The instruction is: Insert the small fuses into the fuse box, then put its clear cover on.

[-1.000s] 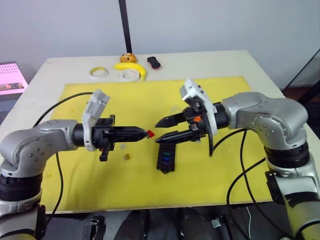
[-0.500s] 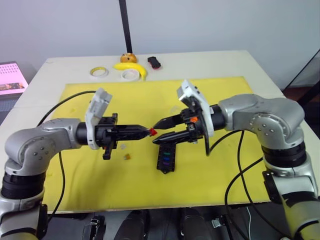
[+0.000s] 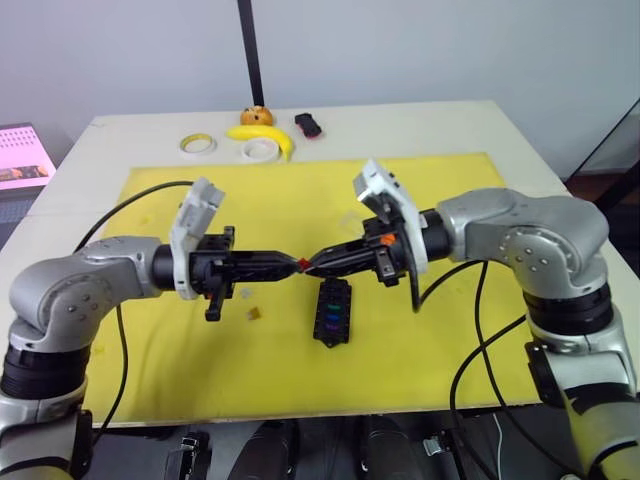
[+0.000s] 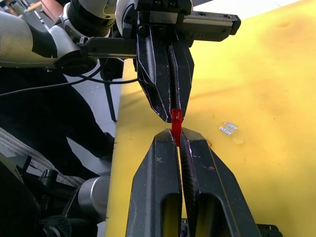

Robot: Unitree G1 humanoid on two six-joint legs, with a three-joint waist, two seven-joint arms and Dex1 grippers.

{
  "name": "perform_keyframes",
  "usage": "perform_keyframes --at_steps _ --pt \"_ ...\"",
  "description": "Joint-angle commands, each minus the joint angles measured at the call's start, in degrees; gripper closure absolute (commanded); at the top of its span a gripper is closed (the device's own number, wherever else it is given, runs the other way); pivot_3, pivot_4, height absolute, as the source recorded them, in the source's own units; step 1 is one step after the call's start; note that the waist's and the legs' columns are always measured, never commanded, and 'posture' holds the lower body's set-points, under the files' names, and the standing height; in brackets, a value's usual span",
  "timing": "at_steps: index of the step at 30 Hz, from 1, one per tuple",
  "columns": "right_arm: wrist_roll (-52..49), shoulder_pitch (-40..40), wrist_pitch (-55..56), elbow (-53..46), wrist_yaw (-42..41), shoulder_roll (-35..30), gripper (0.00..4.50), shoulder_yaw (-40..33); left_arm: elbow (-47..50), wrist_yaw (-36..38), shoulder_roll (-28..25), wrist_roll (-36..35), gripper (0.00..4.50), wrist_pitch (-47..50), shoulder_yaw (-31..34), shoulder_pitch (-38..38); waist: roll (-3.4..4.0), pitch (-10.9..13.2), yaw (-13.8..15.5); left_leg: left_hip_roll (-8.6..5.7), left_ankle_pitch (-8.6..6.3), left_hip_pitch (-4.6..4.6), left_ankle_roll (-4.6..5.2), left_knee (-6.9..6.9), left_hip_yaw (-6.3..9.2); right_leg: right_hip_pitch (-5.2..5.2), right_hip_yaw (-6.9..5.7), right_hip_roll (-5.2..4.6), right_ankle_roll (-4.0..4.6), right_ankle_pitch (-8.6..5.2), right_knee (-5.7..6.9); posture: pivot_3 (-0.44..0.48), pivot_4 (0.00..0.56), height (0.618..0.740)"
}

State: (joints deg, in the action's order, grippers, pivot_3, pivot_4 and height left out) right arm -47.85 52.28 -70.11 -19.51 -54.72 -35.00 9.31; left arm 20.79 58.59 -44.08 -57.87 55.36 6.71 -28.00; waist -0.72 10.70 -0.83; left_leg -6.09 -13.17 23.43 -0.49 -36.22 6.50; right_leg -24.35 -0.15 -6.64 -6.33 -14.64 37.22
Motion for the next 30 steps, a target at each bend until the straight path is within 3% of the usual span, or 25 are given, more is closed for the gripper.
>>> perform_keyframes --at_steps 1,5,9,16,30 --pt "0.44 2.35 2.30 -1.19 -0.96 -0.98 4.50 -0.50 0.75 0.33 -1.51 5.74 3.83 -4.10 -2.25 0.70 0.00 0.00 0.05 0.00 0.00 0.00 0.00 0.00 0.00 0.00 0.00 0.00 0.00 0.00 0.00 0.000 0.150 0.740" --pt "13.01 2.21 12.54 -1.01 -5.28 -7.99 4.50 9.91 1.01 2.85 -5.01 17.00 2.06 -12.81 -7.99 2.56 0.00 0.00 0.05 -0.01 0.00 0.00 0.01 0.02 -0.03 0.00 -0.01 0.00 0.00 0.00 -0.02 0.000 0.150 0.740" --pt "22.61 1.49 20.33 -0.25 -8.80 -11.99 4.50 18.27 0.52 4.62 -5.35 22.71 0.09 -18.71 -11.08 4.57 0.00 0.00 0.01 -0.01 -0.01 0.00 0.01 0.04 -0.07 -0.02 -0.02 0.01 -0.01 0.00 -0.04 0.000 0.150 0.740" --pt "29.16 1.61 21.48 1.63 -10.39 -11.14 4.50 22.76 -2.36 5.34 -1.93 27.69 0.04 -25.16 -13.51 5.88 0.00 0.01 0.16 0.01 -0.01 0.01 0.01 0.02 -0.05 -0.04 -0.01 0.00 -0.01 0.00 -0.02 0.000 0.150 0.740" --pt "32.35 2.13 16.38 1.42 -11.58 -9.07 4.50 23.62 -7.08 8.20 1.14 35.39 0.04 -31.77 -18.61 4.35 0.00 0.01 0.10 0.00 -0.01 0.02 0.02 0.02 -0.04 -0.04 -0.02 0.02 -0.01 0.00 -0.02 0.000 0.150 0.740"
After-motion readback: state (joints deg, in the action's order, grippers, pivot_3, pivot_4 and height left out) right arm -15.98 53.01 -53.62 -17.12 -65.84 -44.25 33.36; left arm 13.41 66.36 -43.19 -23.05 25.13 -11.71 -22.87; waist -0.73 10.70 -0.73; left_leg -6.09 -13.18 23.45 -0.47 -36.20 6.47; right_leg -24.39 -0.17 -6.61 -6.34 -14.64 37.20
